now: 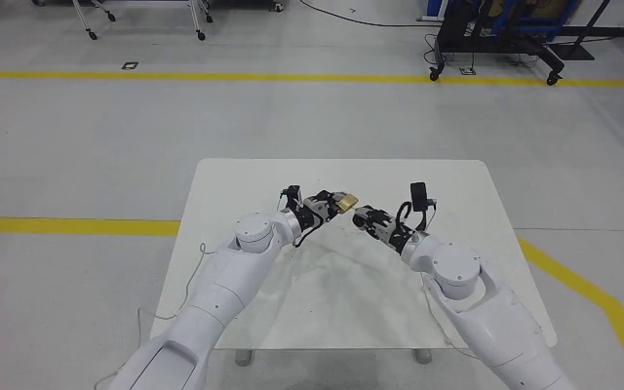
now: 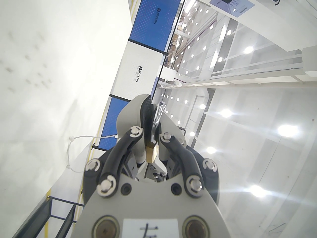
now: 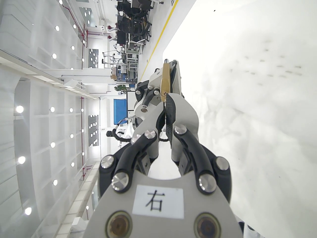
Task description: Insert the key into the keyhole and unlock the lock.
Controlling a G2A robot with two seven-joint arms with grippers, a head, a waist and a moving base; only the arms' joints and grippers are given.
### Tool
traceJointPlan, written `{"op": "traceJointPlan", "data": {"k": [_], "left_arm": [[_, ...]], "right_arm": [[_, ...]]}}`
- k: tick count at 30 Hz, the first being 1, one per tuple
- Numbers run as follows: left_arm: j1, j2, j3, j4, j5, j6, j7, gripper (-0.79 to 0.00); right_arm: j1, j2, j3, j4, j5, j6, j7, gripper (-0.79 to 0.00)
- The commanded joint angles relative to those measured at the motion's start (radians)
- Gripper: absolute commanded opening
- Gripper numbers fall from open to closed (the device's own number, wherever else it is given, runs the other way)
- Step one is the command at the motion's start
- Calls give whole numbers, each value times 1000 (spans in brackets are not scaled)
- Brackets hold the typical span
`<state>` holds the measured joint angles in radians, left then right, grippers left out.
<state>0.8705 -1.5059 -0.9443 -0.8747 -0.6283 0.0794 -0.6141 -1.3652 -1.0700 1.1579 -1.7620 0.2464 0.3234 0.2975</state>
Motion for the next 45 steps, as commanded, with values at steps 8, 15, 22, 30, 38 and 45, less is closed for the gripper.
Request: {"op": "traceJointPlan", "data": {"k": [8,15,22,30,38,45], "left_arm": [[5,-3,-2,-5,9,4,-1,-785],[6,-5,-5,-6,15,4,-4,-785],[7,-6,-11,-4,20,6,-2,-785],[7,-9,-18,5,23,9,6,-785],[12,-17,-40,26,-56,49,11,-785],[13,-32,-69,61,-197,69,-2,-785]], "right_arm": [[6,-6,-5,4,-29,-1,2,-785],[15,-14,-14,16,-32,-10,5,-690],[14,-19,-1,22,-25,-37,0,0],[-18,-22,44,18,40,-129,3,-191],[-44,-19,129,35,53,-345,34,-785],[-26,-26,103,107,73,-632,170,-785]]}}
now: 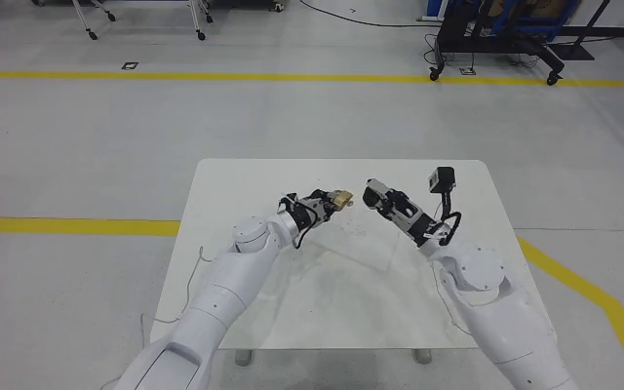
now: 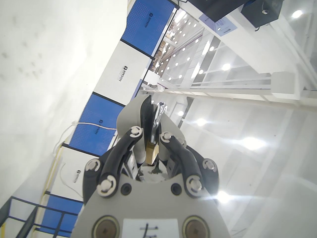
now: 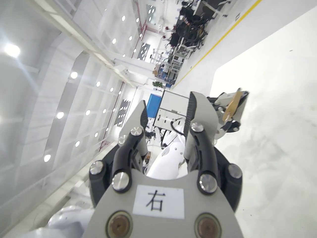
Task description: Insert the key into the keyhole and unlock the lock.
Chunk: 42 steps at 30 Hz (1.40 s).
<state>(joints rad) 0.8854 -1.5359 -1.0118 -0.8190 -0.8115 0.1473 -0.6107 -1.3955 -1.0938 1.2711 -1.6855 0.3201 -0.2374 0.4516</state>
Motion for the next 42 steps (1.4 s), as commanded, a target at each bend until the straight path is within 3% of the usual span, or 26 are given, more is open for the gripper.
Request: {"op": "traceJointPlan", "data": {"k": [1,5,13,36,42], "left_arm": [[-2,-4,-6,11,-33,0,-14,-785],[-7,-10,-23,36,-99,10,-39,-785],[-21,-18,-13,60,-104,16,-89,-785],[-37,-29,-3,82,-83,5,-161,-785],[-36,-29,-4,78,-75,3,-175,-785]], "right_arm": [[11,-5,-21,67,-15,-122,30,-785],[38,-12,-60,181,-59,-256,72,-785],[67,-20,-79,235,-15,-308,127,-785],[112,-37,-92,269,-68,-289,91,-785],[113,-40,-96,276,-76,-240,87,-785]]}}
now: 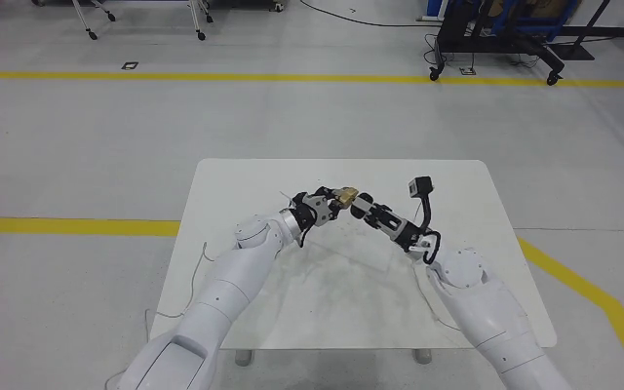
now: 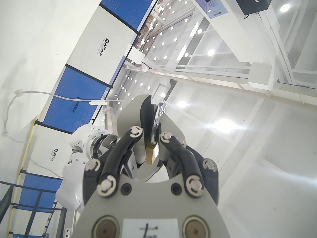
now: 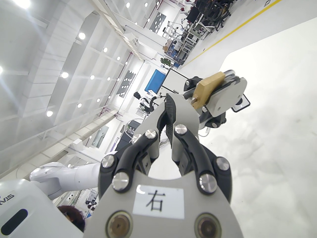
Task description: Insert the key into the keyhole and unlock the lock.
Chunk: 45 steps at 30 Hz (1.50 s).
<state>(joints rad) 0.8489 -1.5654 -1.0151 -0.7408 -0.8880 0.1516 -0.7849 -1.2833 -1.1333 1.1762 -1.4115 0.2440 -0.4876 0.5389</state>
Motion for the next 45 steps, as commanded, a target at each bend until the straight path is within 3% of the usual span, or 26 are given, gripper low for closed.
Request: {"op": "traceJointPlan", "data": {"k": [1,9,10,11,20,24,26,27,30,35,45], "left_arm": [[0,0,-1,0,3,-3,-3,-785],[-3,3,1,-14,67,-70,14,-785],[-3,4,2,-18,88,-93,26,-785],[-2,5,3,-22,106,-115,36,-785],[12,17,5,-68,267,-263,135,-785],[22,22,3,-95,338,-337,179,-785],[30,23,1,-111,353,-356,193,-785],[34,24,-1,-118,359,-360,198,-785],[39,26,-5,-126,376,-363,210,-785],[45,27,-3,-138,416,-387,222,-785],[51,27,-2,-149,449,-402,217,-785]], "right_arm": [[1,-1,-1,1,-1,17,1,-785],[-13,-1,20,-24,15,33,-12,-785],[-19,-2,25,-31,42,40,-20,-560],[-26,-3,31,-42,76,55,-22,-3],[-28,-3,33,-46,87,60,-21,0],[-53,-6,57,-81,200,101,-51,0],[-68,-6,67,-95,253,148,-44,-317],[-74,-6,72,-102,280,166,-38,-416],[-94,-4,82,-113,311,230,-20,-511],[-101,-8,69,-119,383,353,-3,-570],[-87,-18,41,-109,377,397,3,-573]]}}
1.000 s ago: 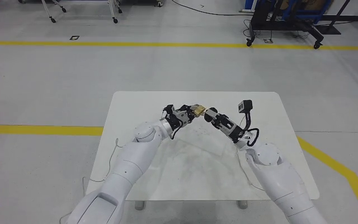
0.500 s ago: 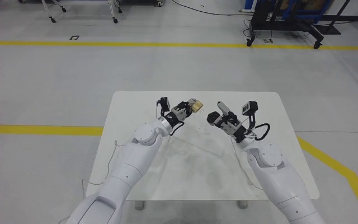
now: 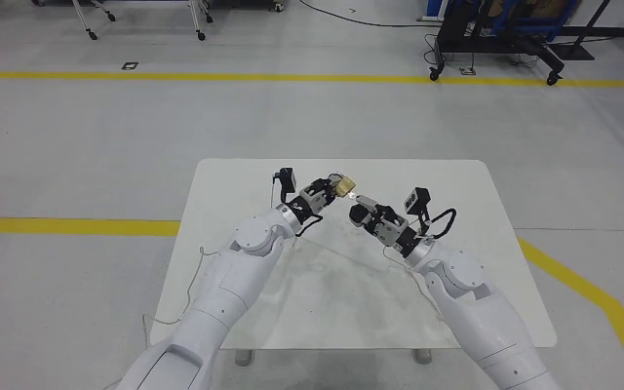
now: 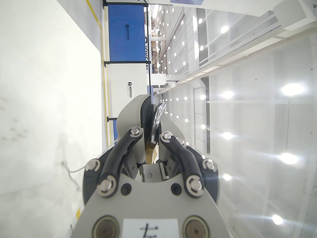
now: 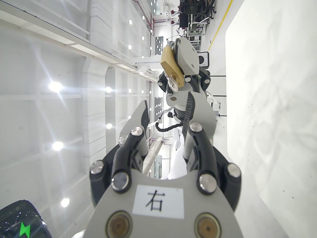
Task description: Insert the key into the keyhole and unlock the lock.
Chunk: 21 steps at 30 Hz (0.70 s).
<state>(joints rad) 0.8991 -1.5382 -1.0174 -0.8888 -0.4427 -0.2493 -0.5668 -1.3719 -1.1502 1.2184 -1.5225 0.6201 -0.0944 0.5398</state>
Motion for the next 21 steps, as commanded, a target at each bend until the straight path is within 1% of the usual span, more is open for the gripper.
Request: {"op": "traceJointPlan", "data": {"k": [1,4,7,11,17,21], "left_arm": [[1,0,1,-3,7,-2,-3,-785],[3,-1,1,-5,6,-4,-8,-785],[4,-1,0,-6,3,-1,-13,-785],[4,-2,-1,-8,2,-5,-27,-785],[2,-2,-2,-6,-2,-4,-55,-785],[1,-3,-2,-5,-2,-7,-66,-785]], "right_arm": [[3,-1,-2,4,2,6,3,-576],[6,-4,-3,9,6,9,2,-554],[8,-6,-2,13,4,10,-7,-551],[10,-8,-3,21,0,16,-9,-588],[17,-12,-6,31,-4,16,-18,-582],[21,-15,-4,35,0,13,-26,-606]]}}
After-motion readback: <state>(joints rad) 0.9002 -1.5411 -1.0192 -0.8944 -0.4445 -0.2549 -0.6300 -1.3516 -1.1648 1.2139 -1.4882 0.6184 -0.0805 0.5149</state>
